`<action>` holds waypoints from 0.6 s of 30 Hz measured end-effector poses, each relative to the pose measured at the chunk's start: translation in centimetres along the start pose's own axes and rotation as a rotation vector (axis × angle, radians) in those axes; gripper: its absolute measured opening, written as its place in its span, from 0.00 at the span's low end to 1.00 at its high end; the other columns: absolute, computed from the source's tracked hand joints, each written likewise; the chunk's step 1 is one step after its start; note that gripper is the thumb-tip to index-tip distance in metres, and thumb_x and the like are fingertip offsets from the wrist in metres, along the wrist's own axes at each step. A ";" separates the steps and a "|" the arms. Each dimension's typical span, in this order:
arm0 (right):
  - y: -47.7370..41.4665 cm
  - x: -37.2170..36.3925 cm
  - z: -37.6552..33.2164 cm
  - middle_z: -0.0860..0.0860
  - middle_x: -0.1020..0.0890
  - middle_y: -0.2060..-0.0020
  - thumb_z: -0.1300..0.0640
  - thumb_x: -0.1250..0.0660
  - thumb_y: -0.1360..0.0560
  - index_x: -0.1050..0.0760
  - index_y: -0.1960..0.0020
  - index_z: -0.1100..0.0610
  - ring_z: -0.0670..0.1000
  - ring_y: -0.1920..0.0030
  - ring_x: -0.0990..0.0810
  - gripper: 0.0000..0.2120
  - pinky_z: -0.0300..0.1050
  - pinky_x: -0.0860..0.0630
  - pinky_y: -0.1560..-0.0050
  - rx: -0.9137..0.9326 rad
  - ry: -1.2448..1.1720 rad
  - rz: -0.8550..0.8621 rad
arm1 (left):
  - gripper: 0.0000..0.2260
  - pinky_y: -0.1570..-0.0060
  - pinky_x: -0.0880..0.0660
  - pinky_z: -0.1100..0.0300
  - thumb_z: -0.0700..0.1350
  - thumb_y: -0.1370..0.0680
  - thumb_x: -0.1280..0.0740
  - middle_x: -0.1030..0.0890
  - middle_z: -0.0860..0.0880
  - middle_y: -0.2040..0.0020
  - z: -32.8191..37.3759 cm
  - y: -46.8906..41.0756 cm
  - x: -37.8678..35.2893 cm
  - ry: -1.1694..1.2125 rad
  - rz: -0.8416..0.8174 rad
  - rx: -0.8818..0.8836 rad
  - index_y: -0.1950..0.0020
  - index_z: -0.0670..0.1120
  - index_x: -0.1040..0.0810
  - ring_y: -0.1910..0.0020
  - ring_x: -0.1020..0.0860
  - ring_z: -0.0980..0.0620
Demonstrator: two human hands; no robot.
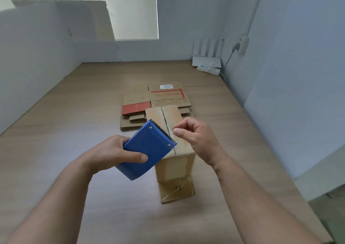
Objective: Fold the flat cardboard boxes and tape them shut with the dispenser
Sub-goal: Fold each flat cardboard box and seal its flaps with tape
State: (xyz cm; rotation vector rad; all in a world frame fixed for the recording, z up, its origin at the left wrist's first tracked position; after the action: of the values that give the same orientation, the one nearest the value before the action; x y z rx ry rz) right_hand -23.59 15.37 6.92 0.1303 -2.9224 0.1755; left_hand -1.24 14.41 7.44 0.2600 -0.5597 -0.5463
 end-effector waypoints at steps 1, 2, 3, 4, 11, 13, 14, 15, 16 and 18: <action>0.0 -0.1 0.1 0.49 0.21 0.64 0.64 0.33 0.24 0.23 0.58 0.55 0.39 0.64 0.24 0.06 0.34 0.25 0.59 0.010 0.016 0.015 | 0.31 0.64 0.26 0.67 0.64 0.49 0.28 0.16 0.55 0.59 0.0 -0.1 0.0 -0.005 0.000 0.006 0.51 0.49 0.20 0.60 0.18 0.54; 0.0 -0.2 0.1 0.49 0.22 0.65 0.64 0.33 0.24 0.24 0.60 0.55 0.39 0.66 0.26 0.07 0.33 0.27 0.61 0.017 0.020 0.029 | 0.33 0.63 0.26 0.65 0.65 0.51 0.26 0.16 0.54 0.59 0.0 -0.1 0.1 -0.011 0.000 0.012 0.51 0.49 0.20 0.59 0.17 0.53; 0.1 -0.2 0.2 0.49 0.23 0.66 0.64 0.33 0.24 0.24 0.60 0.55 0.39 0.67 0.27 0.08 0.32 0.28 0.63 0.019 0.012 0.037 | 0.36 0.62 0.25 0.64 0.67 0.53 0.25 0.16 0.54 0.58 0.0 -0.2 0.1 -0.019 -0.002 0.021 0.51 0.49 0.20 0.58 0.17 0.52; 0.2 -0.3 0.3 0.49 0.23 0.67 0.64 0.33 0.24 0.24 0.61 0.55 0.39 0.68 0.27 0.08 0.31 0.29 0.64 0.014 0.003 0.044 | 0.39 0.61 0.25 0.63 0.69 0.55 0.25 0.16 0.53 0.58 0.0 -0.3 0.2 -0.030 -0.006 0.033 0.51 0.49 0.20 0.58 0.17 0.52; 0.8 -0.9 2.1 0.50 0.24 0.69 0.60 0.34 0.23 0.24 0.63 0.55 0.47 0.66 0.27 0.09 0.41 0.26 0.67 -0.178 -0.042 0.160 | 0.45 0.60 0.23 0.60 0.76 0.60 0.28 0.15 0.51 0.60 -0.4 -0.4 0.4 -0.055 -0.005 0.081 0.53 0.49 0.19 0.61 0.16 0.50; 1.1 -1.1 2.6 0.49 0.24 0.69 0.59 0.35 0.23 0.25 0.63 0.54 0.47 0.65 0.27 0.10 0.42 0.26 0.66 -0.203 -0.007 0.176 | 0.43 0.61 0.24 0.60 0.75 0.58 0.28 0.15 0.51 0.60 -0.2 -0.5 0.2 -0.071 -0.013 0.085 0.53 0.49 0.19 0.61 0.16 0.50; 1.2 -1.2 2.8 0.49 0.24 0.69 0.59 0.35 0.23 0.25 0.63 0.54 0.47 0.65 0.27 0.10 0.43 0.26 0.65 -0.211 0.003 0.190 | 0.42 0.60 0.24 0.60 0.75 0.58 0.28 0.15 0.51 0.60 0.0 -0.4 0.2 -0.084 -0.020 0.088 0.53 0.49 0.19 0.61 0.16 0.50; 1.3 -1.1 2.9 0.49 0.24 0.69 0.60 0.35 0.23 0.25 0.63 0.55 0.47 0.66 0.27 0.10 0.43 0.26 0.64 -0.222 0.003 0.210 | 0.43 0.59 0.23 0.60 0.75 0.58 0.28 0.15 0.51 0.60 0.1 -0.3 0.3 -0.104 -0.029 0.090 0.53 0.48 0.19 0.61 0.16 0.50; 1.4 -0.8 3.0 0.50 0.24 0.69 0.60 0.35 0.23 0.25 0.63 0.56 0.47 0.67 0.26 0.10 0.42 0.25 0.65 -0.231 -0.008 0.236 | 0.45 0.58 0.23 0.59 0.76 0.59 0.28 0.15 0.50 0.60 0.2 -0.1 0.7 -0.128 -0.036 0.097 0.53 0.48 0.19 0.61 0.16 0.50; 1.5 0.7 3.2 0.50 0.24 0.70 0.62 0.35 0.23 0.24 0.63 0.58 0.47 0.69 0.26 0.10 0.41 0.25 0.67 -0.240 -0.041 0.307 | 0.45 0.57 0.23 0.57 0.76 0.60 0.28 0.15 0.48 0.61 0.0 0.9 2.2 -0.171 -0.034 0.125 0.54 0.46 0.19 0.62 0.16 0.48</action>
State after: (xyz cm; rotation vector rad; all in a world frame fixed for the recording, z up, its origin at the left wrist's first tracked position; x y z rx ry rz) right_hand -25.06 16.37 3.75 -0.3561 -2.9589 -0.1330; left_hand 0.69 13.88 8.77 0.3436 -0.7576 -0.5709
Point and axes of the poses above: each hand's wrist, its own y-axis away from the middle knuckle, its own x-axis out of the back of the hand, z = x × y, the point moved 2 cm from there along -y, towards the middle knuckle
